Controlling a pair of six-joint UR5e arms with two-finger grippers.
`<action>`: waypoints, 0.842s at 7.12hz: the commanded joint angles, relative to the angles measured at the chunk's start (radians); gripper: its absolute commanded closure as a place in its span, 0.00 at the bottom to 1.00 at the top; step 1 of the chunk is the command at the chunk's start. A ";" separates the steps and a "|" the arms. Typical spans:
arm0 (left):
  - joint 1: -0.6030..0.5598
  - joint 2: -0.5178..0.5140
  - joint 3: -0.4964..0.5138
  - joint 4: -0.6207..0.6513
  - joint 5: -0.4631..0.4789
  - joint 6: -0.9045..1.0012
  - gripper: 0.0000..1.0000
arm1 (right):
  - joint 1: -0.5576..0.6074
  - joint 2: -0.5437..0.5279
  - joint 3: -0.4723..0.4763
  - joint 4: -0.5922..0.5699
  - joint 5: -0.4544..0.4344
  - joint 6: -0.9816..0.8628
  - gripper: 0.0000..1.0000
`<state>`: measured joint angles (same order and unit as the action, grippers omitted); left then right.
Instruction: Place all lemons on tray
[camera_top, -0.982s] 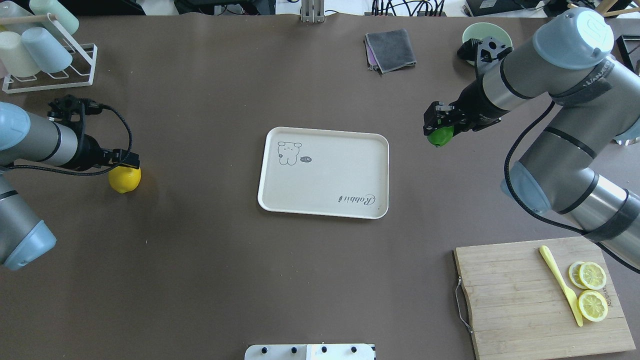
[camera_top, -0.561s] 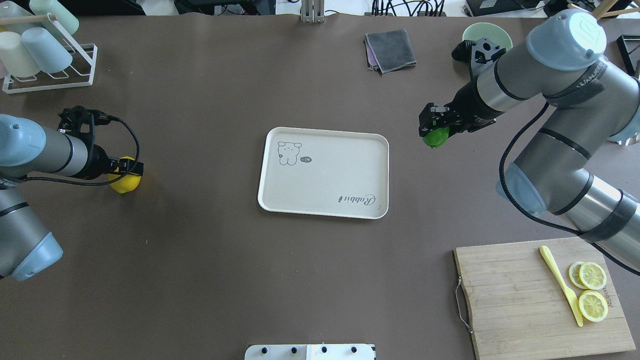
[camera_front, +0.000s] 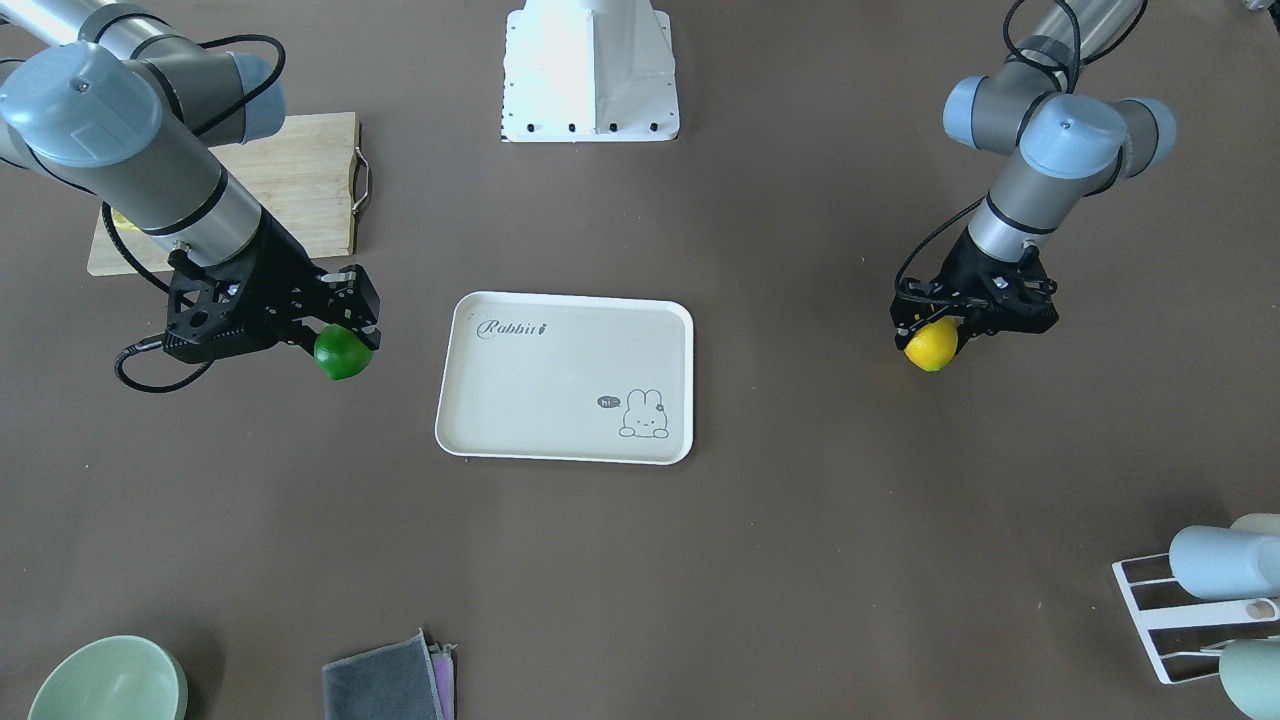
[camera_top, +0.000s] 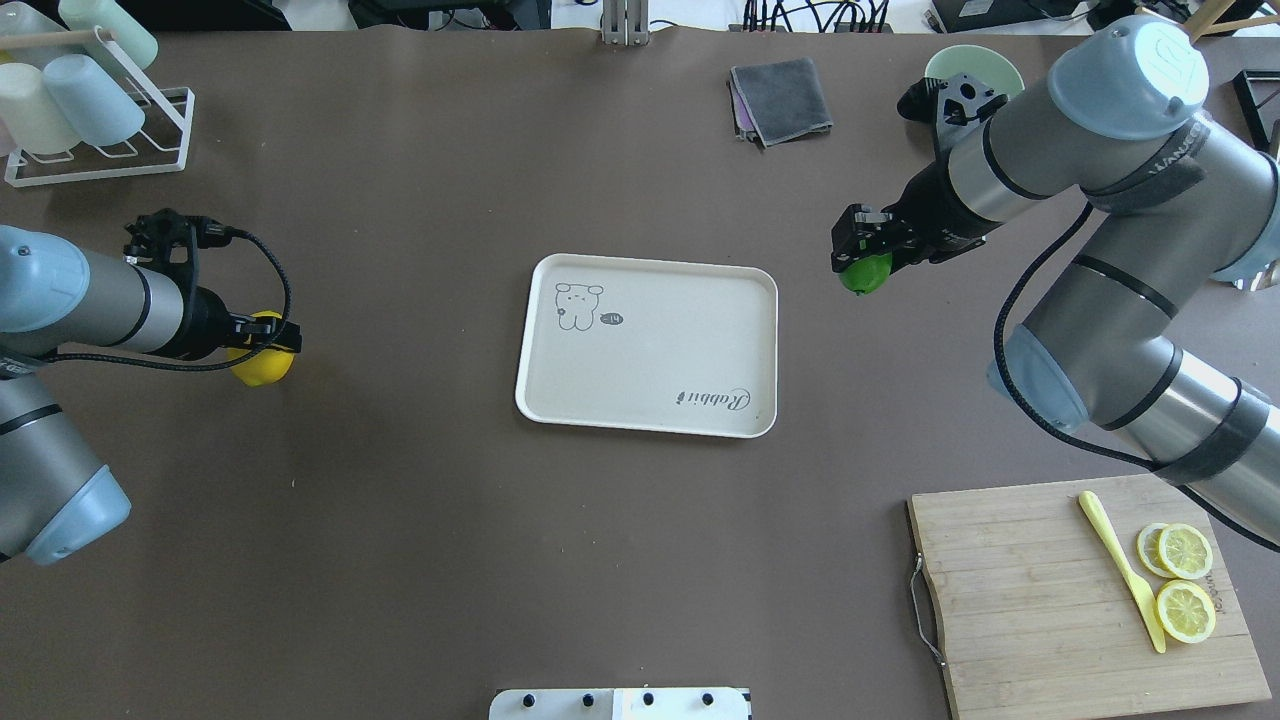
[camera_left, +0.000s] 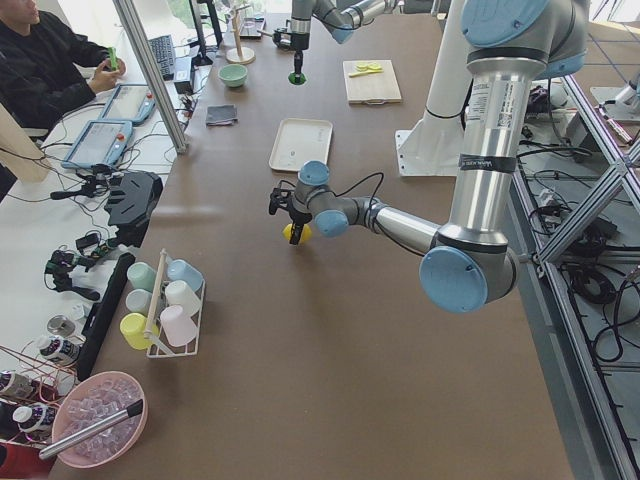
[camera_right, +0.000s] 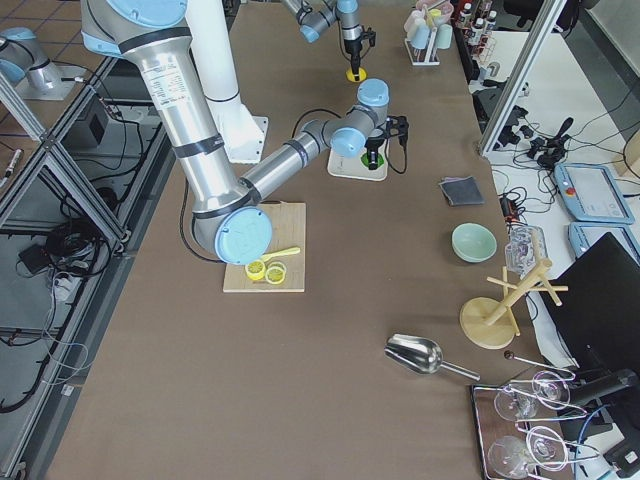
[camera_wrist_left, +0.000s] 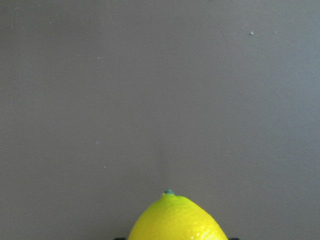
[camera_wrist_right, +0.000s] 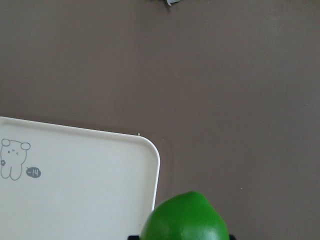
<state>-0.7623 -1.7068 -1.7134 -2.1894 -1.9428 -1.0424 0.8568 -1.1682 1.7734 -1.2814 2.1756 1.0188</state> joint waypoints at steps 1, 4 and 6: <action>0.001 -0.145 -0.023 0.119 -0.022 -0.111 1.00 | -0.039 0.031 -0.009 -0.001 -0.034 0.021 1.00; 0.118 -0.478 0.142 0.188 0.066 -0.292 1.00 | -0.136 0.053 -0.023 0.010 -0.141 0.058 1.00; 0.175 -0.525 0.189 0.185 0.116 -0.335 1.00 | -0.171 0.128 -0.119 0.013 -0.151 0.058 1.00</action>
<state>-0.6257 -2.1986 -1.5537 -2.0048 -1.8659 -1.3445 0.7089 -1.0867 1.7132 -1.2711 2.0347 1.0749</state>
